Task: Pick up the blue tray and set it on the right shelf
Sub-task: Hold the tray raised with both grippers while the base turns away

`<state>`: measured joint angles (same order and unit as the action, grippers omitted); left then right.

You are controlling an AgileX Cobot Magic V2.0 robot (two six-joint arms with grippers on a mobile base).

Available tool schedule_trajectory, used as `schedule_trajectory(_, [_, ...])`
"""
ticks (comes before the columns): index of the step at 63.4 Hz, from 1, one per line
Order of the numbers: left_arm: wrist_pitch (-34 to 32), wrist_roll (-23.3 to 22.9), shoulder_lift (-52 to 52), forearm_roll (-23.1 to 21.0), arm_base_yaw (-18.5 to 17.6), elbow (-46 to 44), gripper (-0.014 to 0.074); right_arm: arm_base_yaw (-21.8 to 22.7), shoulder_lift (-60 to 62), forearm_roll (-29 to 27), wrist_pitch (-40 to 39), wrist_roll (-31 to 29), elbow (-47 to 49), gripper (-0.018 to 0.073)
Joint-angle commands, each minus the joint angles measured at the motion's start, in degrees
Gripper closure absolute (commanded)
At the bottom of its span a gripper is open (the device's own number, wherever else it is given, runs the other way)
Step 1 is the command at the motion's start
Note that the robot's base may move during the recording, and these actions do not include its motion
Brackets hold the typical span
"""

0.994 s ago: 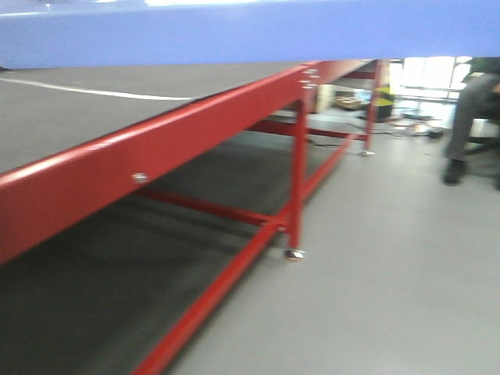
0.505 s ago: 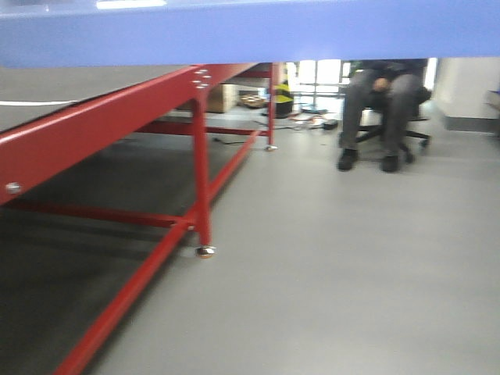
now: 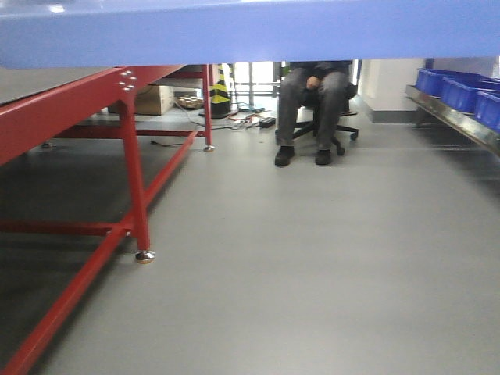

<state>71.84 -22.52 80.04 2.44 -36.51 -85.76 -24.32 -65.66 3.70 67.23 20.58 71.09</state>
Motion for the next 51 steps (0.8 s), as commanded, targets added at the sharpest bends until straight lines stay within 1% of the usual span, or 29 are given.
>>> schedule_trajectory(1, [4.47, 1.59, -1.95, -0.31, -0.49, -1.79, 0.0645, 0.23, 1.28, 1.18, -2.71, -2.22, 1.66, 0.0536])
schedule_trajectory(51, [4.47, 1.59, -1.95, -0.62, -0.49, -1.79, 0.0645, 0.23, 1.28, 1.18, -2.17, -2.22, 1.66, 0.0536])
